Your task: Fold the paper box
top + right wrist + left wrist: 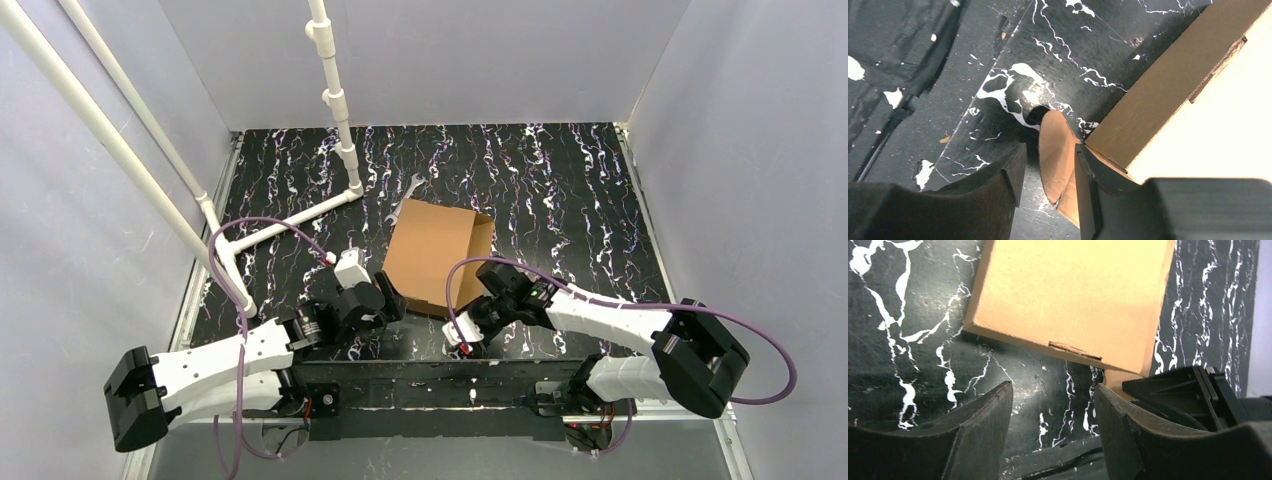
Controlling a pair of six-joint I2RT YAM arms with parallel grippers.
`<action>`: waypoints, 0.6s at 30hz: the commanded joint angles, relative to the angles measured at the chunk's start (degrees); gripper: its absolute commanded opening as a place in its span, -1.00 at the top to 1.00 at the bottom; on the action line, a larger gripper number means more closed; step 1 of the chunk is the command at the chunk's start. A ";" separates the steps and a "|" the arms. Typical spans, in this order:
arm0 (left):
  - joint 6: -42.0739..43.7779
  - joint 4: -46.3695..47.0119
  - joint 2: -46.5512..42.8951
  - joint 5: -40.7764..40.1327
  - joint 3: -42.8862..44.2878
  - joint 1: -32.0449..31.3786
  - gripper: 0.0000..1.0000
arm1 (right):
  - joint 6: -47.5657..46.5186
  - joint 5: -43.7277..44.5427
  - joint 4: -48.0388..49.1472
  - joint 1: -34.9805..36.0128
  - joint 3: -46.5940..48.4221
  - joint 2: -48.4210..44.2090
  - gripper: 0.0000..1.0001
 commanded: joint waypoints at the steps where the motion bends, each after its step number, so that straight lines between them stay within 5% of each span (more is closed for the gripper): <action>1: 1.65 -2.62 1.47 -0.68 2.75 2.94 -0.16 | 1.96 3.33 5.93 1.46 -0.62 0.16 0.06; 18: 4.80 0.52 4.53 1.04 2.48 8.25 -0.11 | 6.76 2.34 7.31 3.00 0.00 2.39 0.41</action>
